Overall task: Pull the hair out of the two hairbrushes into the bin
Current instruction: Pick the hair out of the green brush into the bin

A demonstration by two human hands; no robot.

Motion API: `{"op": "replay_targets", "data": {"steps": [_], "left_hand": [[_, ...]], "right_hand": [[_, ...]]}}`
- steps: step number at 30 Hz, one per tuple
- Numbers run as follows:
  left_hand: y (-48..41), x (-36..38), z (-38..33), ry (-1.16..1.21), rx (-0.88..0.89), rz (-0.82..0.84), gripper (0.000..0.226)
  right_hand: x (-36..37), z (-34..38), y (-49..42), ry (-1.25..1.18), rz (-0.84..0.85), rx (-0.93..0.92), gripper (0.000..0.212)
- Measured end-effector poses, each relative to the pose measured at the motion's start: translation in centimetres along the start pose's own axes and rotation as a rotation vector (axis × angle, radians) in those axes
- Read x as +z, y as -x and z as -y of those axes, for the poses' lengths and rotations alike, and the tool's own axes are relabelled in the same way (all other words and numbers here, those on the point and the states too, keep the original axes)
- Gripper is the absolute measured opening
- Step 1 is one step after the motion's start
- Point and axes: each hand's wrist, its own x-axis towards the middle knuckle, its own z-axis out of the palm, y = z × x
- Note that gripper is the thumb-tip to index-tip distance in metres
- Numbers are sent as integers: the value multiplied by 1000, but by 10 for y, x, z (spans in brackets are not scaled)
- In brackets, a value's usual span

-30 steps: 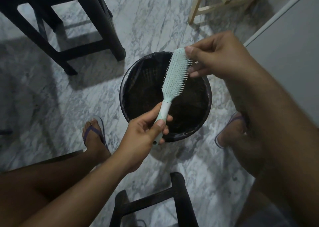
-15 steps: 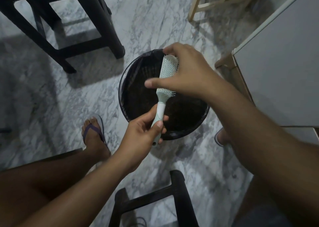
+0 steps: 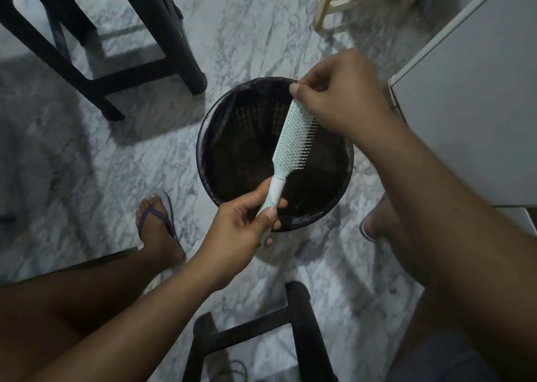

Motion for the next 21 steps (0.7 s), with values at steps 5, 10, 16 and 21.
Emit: {"op": "replay_targets", "data": {"steps": [5,10,16,21], "left_hand": [[0,0,-1,63,16,22,48],[-3,-3,-7,215,22,37,55],[-4,-7,-6,145,8,74,49],[1,-4,-1,21,25,88,47]], "right_hand": [[-7,-14,-8,-389,0,166,9],[11,-39,0,-119,218,243,14],[0,-6,-2,-812,396,335,39],[0,0,-1,-815,301,233,20]]}}
